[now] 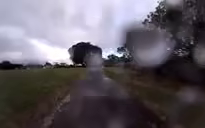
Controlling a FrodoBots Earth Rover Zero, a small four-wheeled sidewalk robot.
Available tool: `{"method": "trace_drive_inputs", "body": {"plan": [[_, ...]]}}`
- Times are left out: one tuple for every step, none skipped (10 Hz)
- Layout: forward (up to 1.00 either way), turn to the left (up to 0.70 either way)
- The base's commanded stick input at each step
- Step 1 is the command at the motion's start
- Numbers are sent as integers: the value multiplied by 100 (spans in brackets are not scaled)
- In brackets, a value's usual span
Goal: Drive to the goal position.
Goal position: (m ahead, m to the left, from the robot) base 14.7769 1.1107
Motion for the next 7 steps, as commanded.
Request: {"method": "trace_drive_inputs", "body": {"plan": [[70,14],[70,14],[70,14],[70,14],[70,14],[70,14],[70,14]]}}
